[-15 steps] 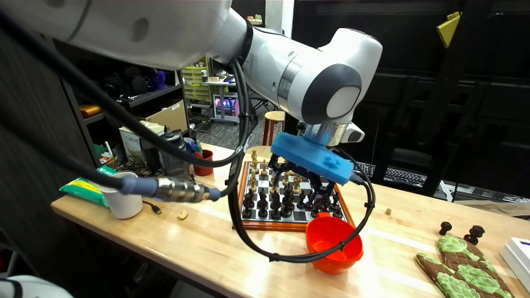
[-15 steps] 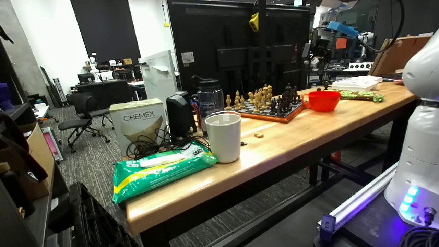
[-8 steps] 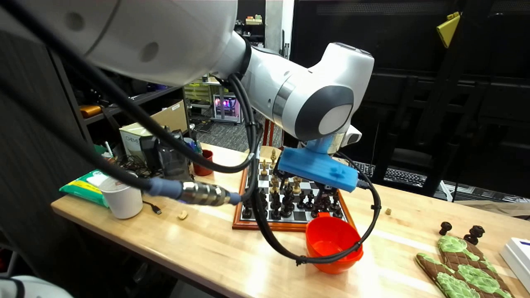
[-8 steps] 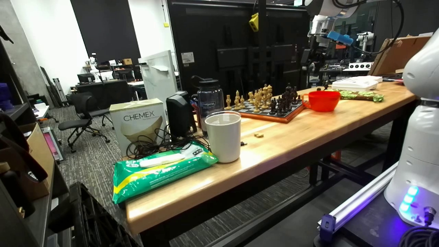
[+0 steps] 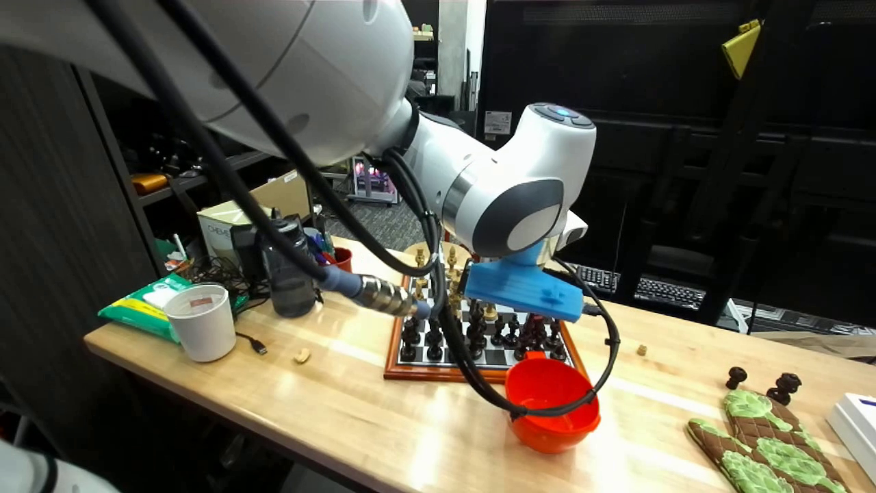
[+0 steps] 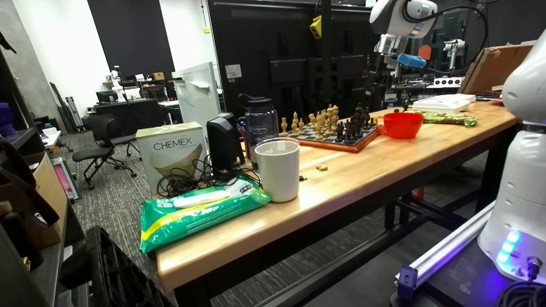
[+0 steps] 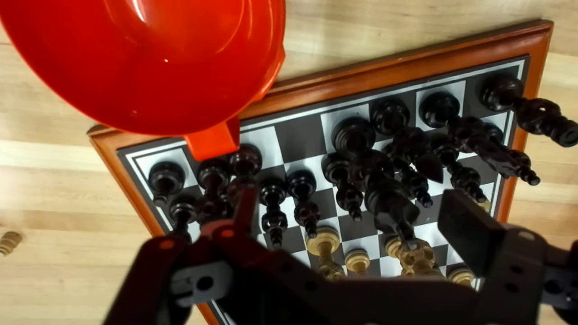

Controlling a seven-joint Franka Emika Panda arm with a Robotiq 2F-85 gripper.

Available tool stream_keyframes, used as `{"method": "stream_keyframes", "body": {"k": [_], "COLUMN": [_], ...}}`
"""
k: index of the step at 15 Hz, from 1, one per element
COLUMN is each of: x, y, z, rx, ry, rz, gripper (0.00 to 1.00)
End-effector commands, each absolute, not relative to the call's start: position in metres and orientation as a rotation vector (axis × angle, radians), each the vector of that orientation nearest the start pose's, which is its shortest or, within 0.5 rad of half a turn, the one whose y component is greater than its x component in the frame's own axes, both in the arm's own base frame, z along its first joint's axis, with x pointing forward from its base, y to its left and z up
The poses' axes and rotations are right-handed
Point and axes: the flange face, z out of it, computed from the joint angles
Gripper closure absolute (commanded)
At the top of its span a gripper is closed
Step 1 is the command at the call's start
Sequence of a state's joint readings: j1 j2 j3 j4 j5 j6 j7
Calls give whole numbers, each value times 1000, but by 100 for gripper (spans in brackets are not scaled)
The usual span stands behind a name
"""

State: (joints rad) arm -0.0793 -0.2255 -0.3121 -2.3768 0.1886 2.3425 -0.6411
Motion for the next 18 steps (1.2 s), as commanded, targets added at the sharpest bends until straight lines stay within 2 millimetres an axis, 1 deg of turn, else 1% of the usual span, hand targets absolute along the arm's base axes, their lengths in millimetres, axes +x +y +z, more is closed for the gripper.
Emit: {"method": "stream_keyframes", "body": {"k": [1,8,15,18], "x": [453,459,464,467], "y": [-172,-145,-126,-122], "z": [419,410,400,396], "rx": [-3007,-2996,-2991,-2993], "ry": [-268,-376,-456,-475], "rz": [-424,-370,-338,-325], "gripper": [0,0,0,0]}}
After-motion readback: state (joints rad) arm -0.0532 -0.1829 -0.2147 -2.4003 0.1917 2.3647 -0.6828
